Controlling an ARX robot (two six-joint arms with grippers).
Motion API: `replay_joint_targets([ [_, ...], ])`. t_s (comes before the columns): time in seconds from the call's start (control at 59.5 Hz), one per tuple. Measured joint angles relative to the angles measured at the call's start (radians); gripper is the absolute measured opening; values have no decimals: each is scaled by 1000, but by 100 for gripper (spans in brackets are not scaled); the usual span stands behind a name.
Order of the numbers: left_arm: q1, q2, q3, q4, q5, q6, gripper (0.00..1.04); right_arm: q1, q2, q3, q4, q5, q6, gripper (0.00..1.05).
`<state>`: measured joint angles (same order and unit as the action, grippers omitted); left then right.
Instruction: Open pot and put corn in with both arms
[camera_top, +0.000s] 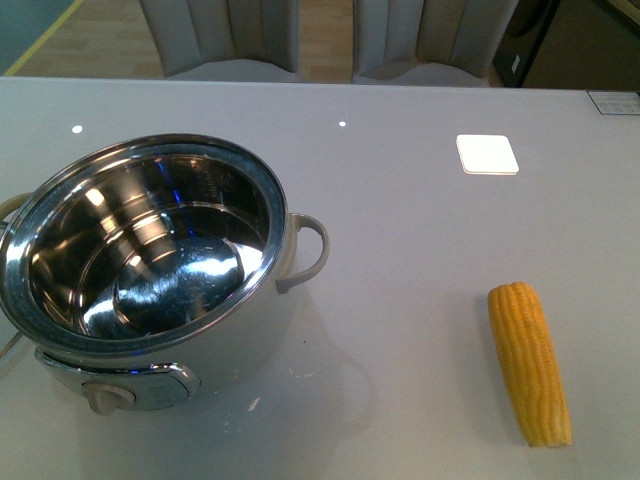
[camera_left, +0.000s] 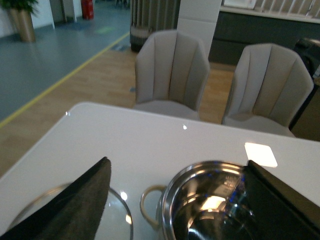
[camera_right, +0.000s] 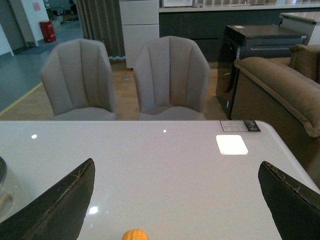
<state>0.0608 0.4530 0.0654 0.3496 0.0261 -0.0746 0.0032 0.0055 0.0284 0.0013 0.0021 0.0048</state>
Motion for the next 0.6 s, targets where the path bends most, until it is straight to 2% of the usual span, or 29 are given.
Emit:
replay_joint_targets([
  [0.101,-54,-44,-13,8,-16,41,60,0,0,0,0,0,0,96],
  [0.42,-58,-150,-53,-45,-26,62,3,5,12,4,-17,20,11,96],
  [0.504,-58,-180,-53,-77,-26,64,4,75,210,130,-340,232,163,96],
  [0.554,-58,-196,-53,-89,-26,64,4,95,312,167,-456,267,235,96],
  [0.605,-59,-209,-53,-104,-27,64,4,103,358,171,-488,269,267,96],
])
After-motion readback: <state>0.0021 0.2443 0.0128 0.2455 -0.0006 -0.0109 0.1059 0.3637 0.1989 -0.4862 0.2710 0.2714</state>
